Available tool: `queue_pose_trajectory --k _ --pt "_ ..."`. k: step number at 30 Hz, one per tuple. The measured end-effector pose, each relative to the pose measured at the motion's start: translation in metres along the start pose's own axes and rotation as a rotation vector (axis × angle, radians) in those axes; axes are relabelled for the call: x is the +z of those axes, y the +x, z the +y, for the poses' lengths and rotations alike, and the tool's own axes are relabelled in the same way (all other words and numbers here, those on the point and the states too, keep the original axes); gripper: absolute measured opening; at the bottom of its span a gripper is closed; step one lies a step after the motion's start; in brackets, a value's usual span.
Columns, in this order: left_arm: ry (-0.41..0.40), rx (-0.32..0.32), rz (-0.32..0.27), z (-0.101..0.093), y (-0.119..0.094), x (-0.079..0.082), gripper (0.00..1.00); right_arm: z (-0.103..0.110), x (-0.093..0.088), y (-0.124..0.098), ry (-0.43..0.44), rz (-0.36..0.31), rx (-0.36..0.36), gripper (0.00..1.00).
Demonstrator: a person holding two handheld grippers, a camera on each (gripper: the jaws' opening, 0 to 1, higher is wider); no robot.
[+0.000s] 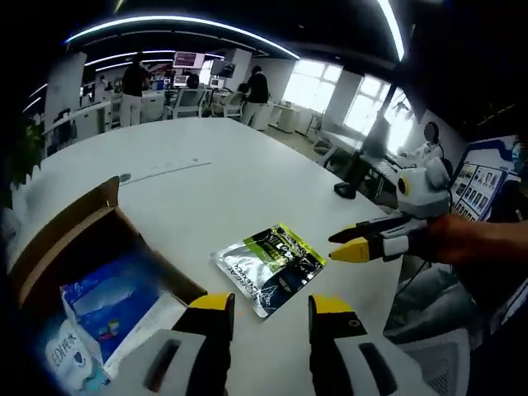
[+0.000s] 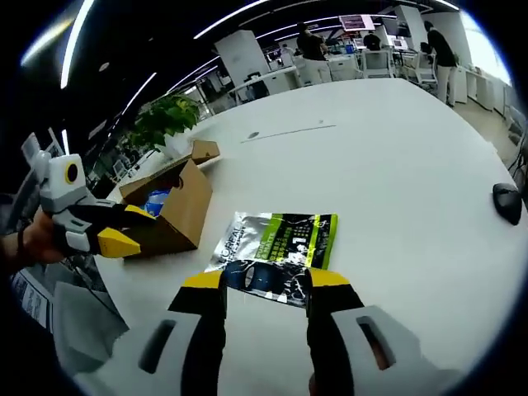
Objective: Operate the shoe box by opening the lid, removing the specified soft item, and placing it in the target area until the item is outside and the box remains undamaged.
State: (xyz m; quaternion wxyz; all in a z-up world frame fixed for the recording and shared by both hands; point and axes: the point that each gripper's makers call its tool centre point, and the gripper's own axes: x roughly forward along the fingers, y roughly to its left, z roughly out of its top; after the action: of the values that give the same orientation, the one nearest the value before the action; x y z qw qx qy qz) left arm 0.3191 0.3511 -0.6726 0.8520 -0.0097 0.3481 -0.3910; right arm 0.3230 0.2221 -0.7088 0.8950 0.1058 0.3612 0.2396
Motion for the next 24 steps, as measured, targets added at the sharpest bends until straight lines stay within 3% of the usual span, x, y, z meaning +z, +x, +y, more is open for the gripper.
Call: queue_pose_trajectory --k 8,13,24 --pt "-0.017 0.05 -0.06 0.024 -0.035 0.003 0.39 0.028 0.002 0.005 -0.05 -0.001 0.063 0.42" --pt "-0.012 0.074 -0.06 0.037 -0.056 -0.003 0.4 0.046 0.006 0.011 -0.052 -0.005 0.112 0.41" --pt "-0.045 0.167 -0.115 0.079 -0.107 -0.014 0.4 0.084 0.02 0.03 -0.144 0.017 0.178 0.43"
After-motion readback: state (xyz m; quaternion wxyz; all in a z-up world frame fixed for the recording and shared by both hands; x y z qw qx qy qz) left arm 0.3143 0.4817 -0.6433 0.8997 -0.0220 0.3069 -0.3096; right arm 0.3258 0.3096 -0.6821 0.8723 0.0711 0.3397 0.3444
